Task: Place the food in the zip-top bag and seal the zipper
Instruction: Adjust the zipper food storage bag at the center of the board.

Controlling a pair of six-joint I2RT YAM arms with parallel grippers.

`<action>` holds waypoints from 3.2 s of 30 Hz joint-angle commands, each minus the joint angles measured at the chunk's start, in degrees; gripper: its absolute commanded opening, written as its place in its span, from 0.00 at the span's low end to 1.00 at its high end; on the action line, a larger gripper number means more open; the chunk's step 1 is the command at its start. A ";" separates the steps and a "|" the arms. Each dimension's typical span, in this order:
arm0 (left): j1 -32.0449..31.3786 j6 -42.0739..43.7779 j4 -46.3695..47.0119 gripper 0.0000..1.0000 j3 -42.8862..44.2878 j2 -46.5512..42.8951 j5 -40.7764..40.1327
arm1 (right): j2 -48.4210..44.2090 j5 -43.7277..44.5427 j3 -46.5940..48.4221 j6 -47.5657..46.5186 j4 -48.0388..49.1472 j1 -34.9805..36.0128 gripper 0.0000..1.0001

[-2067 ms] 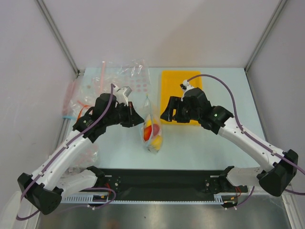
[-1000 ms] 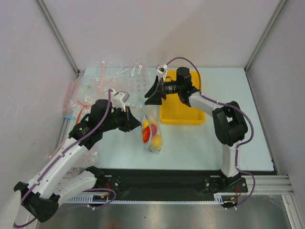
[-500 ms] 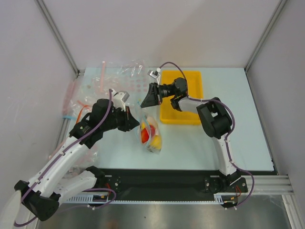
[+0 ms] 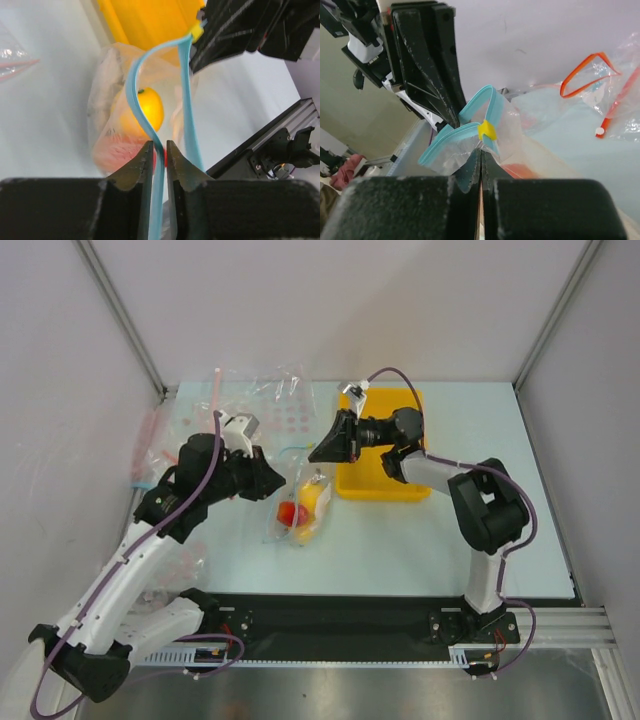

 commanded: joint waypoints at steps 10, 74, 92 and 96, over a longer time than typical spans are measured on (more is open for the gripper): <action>0.59 5.34 -1.62 0.60 10.19 -0.18 -2.73 | -17.52 22.21 7.21 -56.18 -70.07 7.17 0.00; -5.04 19.24 5.58 0.29 11.78 5.00 12.30 | -36.68 45.88 8.54 -64.19 -86.79 18.95 0.00; -5.04 15.19 10.41 0.49 10.02 4.21 13.36 | -38.80 46.41 6.52 -64.54 -86.88 18.95 0.00; -5.04 15.02 9.80 0.46 10.37 5.00 13.35 | -39.06 45.97 6.60 -64.63 -86.71 18.95 0.00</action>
